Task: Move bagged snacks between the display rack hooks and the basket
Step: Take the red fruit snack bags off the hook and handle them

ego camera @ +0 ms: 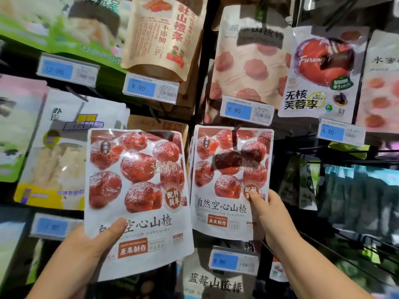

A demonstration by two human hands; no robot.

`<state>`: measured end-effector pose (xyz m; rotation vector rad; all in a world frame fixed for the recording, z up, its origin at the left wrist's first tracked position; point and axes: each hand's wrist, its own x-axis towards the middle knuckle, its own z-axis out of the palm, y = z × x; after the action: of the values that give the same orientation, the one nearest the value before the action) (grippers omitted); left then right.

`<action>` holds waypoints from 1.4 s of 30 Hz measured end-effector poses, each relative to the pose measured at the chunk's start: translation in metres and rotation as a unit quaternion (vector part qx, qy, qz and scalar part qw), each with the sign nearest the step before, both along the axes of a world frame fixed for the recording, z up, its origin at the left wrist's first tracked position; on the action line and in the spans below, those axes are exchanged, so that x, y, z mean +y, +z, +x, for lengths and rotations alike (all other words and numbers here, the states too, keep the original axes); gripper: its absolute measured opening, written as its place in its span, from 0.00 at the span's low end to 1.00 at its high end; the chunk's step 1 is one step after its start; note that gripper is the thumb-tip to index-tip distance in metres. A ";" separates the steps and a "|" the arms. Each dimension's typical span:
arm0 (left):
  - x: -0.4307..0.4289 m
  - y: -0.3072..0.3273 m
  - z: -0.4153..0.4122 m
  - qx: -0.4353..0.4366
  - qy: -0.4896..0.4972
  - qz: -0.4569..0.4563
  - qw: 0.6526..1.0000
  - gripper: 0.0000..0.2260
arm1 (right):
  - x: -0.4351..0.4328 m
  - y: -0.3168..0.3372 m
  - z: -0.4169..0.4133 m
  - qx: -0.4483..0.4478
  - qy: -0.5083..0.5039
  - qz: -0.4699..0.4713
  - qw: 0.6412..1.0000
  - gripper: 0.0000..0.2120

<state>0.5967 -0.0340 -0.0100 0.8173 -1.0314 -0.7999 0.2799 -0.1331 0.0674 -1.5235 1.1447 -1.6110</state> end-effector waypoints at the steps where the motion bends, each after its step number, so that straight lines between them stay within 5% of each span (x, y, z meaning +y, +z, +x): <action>1: 0.006 0.007 -0.009 0.003 -0.004 0.002 1.000 0.33 | 0.000 -0.001 -0.001 0.013 -0.037 -0.022 0.999 0.15; 4: 0.009 0.017 -0.025 -0.001 -0.050 -0.023 0.998 0.42 | 0.014 -0.003 0.004 0.092 -0.190 -0.133 0.968 0.24; 7: 0.003 0.023 -0.036 0.012 -0.062 -0.031 0.998 0.36 | 0.037 0.000 0.018 0.168 -0.163 -0.229 0.945 0.11; 10: -0.003 0.024 -0.046 0.002 -0.053 -0.023 0.998 0.28 | 0.056 0.004 0.030 0.195 -0.001 -0.171 0.966 0.08; 14: -0.005 0.023 -0.060 -0.010 -0.076 -0.007 0.997 0.28 | 0.061 -0.005 0.035 0.186 0.165 -0.050 0.967 0.35; 16: -0.004 0.025 -0.068 -0.016 -0.103 -0.004 0.995 0.25 | 0.064 -0.012 0.032 0.155 0.188 -0.028 0.969 0.37; 24: -0.017 0.041 -0.098 -0.086 -0.105 -0.031 0.990 0.24 | 0.070 -0.025 0.005 0.041 0.142 -0.054 0.988 0.36; 39: -0.029 0.066 -0.127 -0.088 -0.131 0.009 0.987 0.20 | 0.061 -0.003 -0.015 0.030 0.082 -0.061 0.994 0.38; 42: -0.038 0.068 -0.128 -0.092 -0.080 0.016 0.992 0.16 | 0.051 0.000 -0.012 0.047 0.060 -0.046 0.996 0.31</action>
<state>0.4685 -0.0719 0.0582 0.8551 -1.2635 -0.8907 0.2679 -0.0825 0.0671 -1.7113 1.0194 -1.5445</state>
